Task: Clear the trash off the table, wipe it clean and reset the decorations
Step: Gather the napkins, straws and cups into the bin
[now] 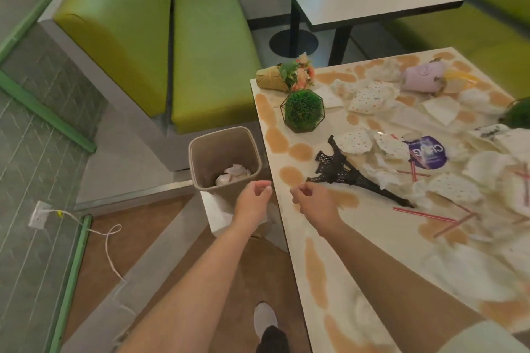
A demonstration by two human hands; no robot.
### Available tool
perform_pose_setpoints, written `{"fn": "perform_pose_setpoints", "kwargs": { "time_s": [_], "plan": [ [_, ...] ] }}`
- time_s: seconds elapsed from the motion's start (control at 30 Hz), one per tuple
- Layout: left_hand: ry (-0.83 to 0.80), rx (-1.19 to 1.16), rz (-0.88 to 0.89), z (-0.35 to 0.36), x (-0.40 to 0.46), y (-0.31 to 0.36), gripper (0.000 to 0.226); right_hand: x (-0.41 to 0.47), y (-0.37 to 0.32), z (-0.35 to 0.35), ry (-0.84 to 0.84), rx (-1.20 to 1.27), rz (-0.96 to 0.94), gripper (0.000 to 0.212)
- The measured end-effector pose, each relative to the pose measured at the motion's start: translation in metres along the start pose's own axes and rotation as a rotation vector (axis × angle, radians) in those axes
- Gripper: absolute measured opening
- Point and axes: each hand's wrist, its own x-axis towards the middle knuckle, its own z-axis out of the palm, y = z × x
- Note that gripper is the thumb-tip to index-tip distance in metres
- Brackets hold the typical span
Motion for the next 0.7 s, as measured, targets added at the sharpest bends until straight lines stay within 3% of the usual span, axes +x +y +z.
{"fn": "perform_pose_setpoints", "kwargs": {
  "time_s": [0.23,0.47,0.7],
  "plan": [
    [-0.129,0.039,0.046,0.072,-0.09,-0.007,0.016,-0.068,0.057,-0.079,0.037,-0.066,0.017,0.014],
    [-0.253,0.154,0.105,0.127,-0.164,-0.03,0.023,-0.123,0.113,-0.136,0.051,-0.15,0.05,0.029],
    [-0.292,0.691,0.328,0.163,-0.206,-0.056,0.052,-0.155,0.154,-0.169,0.079,-0.178,0.03,0.026]
  ]
}}
